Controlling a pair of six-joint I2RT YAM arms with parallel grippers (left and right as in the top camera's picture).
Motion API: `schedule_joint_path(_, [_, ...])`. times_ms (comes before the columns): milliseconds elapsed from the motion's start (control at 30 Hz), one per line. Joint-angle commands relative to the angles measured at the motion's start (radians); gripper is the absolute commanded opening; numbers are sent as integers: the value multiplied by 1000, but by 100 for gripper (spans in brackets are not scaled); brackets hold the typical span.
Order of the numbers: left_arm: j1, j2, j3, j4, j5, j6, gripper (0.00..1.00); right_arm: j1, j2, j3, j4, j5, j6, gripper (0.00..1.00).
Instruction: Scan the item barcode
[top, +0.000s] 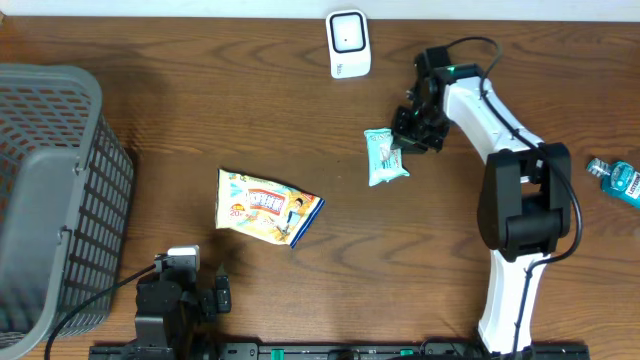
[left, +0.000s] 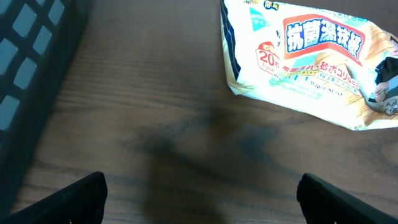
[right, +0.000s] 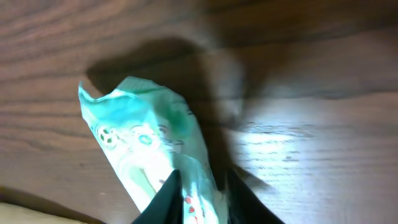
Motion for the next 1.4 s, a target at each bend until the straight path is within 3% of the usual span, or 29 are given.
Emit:
schedule_joint_path(0, [4, -4, -4, -40, 10, -5, 98, -11, -90, 36, -4, -6, -17, 37])
schedule_joint_path(133, [4, -4, -4, -40, 10, -5, 98, -10, -134, 36, -4, 23, -58, 71])
schedule_joint_path(233, [4, -4, -4, -40, 10, -5, 97, -5, -129, 32, -25, 26, -86, 78])
schedule_joint_path(267, [4, -4, -4, -40, 10, -5, 98, -3, -128, 25, -30, 27, -91, 89])
schedule_joint_path(333, [4, -4, -4, -40, 10, -5, 98, 2, -126, -1, -23, 27, -126, 99])
schedule_joint_path(467, [4, -4, -4, -40, 10, -5, 98, 8, -126, -84, 18, 27, -158, 98])
schedule_joint_path(633, [4, -4, -4, -40, 10, -5, 98, 8, -126, -205, 126, 26, -161, 80])
schedule_joint_path(800, [4, -4, -4, -40, 10, -5, 98, 7, -126, -324, 261, 26, -161, 47])
schedule_joint_path(900, [4, -4, -4, -40, 10, -5, 98, 7, -126, -383, 351, 26, -166, 49])
schedule_joint_path(1067, [4, -4, -4, -40, 10, -5, 98, 8, -126, -417, 428, 26, -198, 66])
schedule_joint_path(1233, [4, -4, -4, -40, 10, -5, 98, 8, -126, -417, 464, 19, -198, 66])
schedule_joint_path(1367, [4, -4, -4, -40, 10, -5, 98, 8, -126, -418, 486, -8, -198, 54])
